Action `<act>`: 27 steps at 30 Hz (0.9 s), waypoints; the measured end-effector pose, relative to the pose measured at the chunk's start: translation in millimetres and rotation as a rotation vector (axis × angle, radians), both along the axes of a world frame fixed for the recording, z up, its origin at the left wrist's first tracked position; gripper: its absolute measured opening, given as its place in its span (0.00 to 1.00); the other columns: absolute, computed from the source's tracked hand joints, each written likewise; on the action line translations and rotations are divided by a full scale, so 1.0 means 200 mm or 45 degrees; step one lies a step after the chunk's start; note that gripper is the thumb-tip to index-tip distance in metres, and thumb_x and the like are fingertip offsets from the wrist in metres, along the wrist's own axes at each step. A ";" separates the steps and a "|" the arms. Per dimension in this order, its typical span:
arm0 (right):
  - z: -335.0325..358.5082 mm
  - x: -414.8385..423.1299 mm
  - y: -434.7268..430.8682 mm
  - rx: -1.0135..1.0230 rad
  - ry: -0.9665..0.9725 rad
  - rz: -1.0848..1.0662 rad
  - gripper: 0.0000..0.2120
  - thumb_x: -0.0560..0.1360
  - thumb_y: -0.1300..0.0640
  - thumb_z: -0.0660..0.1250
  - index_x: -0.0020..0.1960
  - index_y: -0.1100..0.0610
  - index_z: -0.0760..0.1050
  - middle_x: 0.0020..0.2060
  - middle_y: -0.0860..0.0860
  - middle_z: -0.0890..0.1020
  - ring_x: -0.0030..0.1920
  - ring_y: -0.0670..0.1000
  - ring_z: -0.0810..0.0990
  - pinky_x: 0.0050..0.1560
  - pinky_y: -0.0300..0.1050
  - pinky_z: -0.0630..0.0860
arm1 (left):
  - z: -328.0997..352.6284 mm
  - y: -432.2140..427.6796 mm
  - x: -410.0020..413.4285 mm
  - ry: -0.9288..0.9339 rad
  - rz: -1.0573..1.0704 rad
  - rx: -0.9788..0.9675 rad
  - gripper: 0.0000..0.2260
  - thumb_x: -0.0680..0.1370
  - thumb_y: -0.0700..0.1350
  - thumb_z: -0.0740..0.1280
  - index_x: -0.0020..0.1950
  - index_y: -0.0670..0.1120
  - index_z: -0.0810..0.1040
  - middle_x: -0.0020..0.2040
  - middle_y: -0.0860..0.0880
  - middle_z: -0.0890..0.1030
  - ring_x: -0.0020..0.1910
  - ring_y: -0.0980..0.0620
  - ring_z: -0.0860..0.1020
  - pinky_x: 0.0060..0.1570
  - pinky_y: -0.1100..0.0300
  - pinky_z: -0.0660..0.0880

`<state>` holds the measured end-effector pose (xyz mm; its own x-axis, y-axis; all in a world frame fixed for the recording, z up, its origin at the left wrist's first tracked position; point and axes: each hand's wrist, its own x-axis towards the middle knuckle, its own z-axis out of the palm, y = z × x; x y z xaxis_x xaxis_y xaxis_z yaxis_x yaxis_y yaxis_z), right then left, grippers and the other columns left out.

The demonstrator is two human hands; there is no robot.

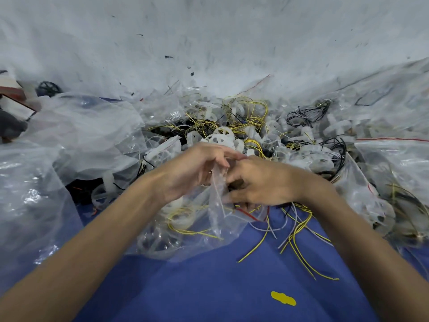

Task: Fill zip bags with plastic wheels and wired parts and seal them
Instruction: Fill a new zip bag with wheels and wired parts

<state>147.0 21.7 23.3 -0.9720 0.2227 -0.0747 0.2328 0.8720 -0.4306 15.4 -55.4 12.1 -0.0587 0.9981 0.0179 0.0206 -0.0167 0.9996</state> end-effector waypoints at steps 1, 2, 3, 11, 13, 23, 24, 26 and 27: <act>0.01 -0.01 0.00 0.053 0.016 -0.010 0.17 0.74 0.56 0.69 0.30 0.44 0.69 0.26 0.41 0.76 0.31 0.35 0.76 0.34 0.27 0.68 | 0.02 -0.01 -0.01 -0.013 -0.004 0.003 0.17 0.72 0.32 0.54 0.49 0.42 0.81 0.43 0.47 0.82 0.41 0.52 0.77 0.41 0.63 0.74; 0.02 -0.02 -0.01 0.104 0.032 -0.026 0.18 0.73 0.56 0.70 0.28 0.45 0.67 0.23 0.40 0.74 0.30 0.32 0.74 0.33 0.26 0.66 | 0.04 -0.02 -0.02 -0.033 -0.012 0.007 0.16 0.73 0.33 0.54 0.49 0.42 0.81 0.41 0.48 0.82 0.39 0.54 0.78 0.39 0.65 0.75; 0.03 -0.03 -0.01 0.143 0.056 -0.051 0.20 0.71 0.56 0.71 0.27 0.47 0.65 0.22 0.39 0.73 0.30 0.31 0.72 0.31 0.26 0.65 | 0.05 -0.02 -0.03 -0.056 -0.018 0.010 0.16 0.73 0.34 0.54 0.50 0.41 0.81 0.39 0.50 0.82 0.36 0.57 0.78 0.37 0.67 0.75; 0.00 -0.06 -0.02 0.168 -0.024 0.010 0.12 0.71 0.67 0.64 0.32 0.58 0.68 0.24 0.47 0.71 0.25 0.45 0.69 0.27 0.37 0.65 | 0.06 -0.04 -0.06 -0.163 0.003 0.056 0.17 0.66 0.41 0.59 0.48 0.41 0.83 0.36 0.50 0.75 0.32 0.56 0.68 0.25 0.69 0.68; 0.01 -0.03 0.00 0.040 -0.125 0.062 0.05 0.73 0.67 0.62 0.39 0.61 0.73 0.33 0.49 0.78 0.31 0.43 0.74 0.33 0.45 0.73 | 0.06 -0.04 -0.06 -0.164 -0.004 0.051 0.17 0.65 0.42 0.59 0.47 0.42 0.84 0.37 0.50 0.74 0.34 0.54 0.65 0.27 0.68 0.68; 0.11 0.08 0.09 -0.433 0.081 -0.040 0.12 0.73 0.50 0.65 0.40 0.59 0.80 0.31 0.52 0.83 0.30 0.43 0.80 0.31 0.33 0.73 | -0.02 0.01 -0.07 -0.219 0.005 0.032 0.14 0.66 0.43 0.62 0.44 0.45 0.85 0.38 0.50 0.78 0.36 0.56 0.74 0.36 0.64 0.72; 0.14 0.12 0.12 -0.461 0.197 -0.104 0.14 0.72 0.47 0.64 0.38 0.57 0.79 0.26 0.52 0.81 0.23 0.44 0.77 0.25 0.32 0.70 | -0.05 0.02 -0.05 -0.191 -0.007 0.016 0.13 0.67 0.44 0.61 0.41 0.47 0.85 0.40 0.49 0.79 0.38 0.55 0.74 0.38 0.62 0.71; 0.15 0.16 0.18 -0.394 0.451 -0.204 0.17 0.73 0.45 0.63 0.36 0.58 0.79 0.18 0.49 0.73 0.18 0.44 0.66 0.23 0.30 0.64 | -0.15 0.04 0.03 -0.014 -0.086 -0.048 0.12 0.71 0.44 0.62 0.40 0.50 0.85 0.44 0.51 0.82 0.41 0.54 0.75 0.41 0.61 0.72; 0.15 0.17 0.20 -0.346 0.538 -0.235 0.15 0.74 0.48 0.64 0.36 0.57 0.79 0.18 0.47 0.71 0.19 0.43 0.64 0.24 0.31 0.63 | -0.19 0.05 0.07 0.094 -0.128 -0.097 0.12 0.74 0.42 0.61 0.41 0.50 0.85 0.45 0.51 0.83 0.42 0.54 0.75 0.41 0.63 0.72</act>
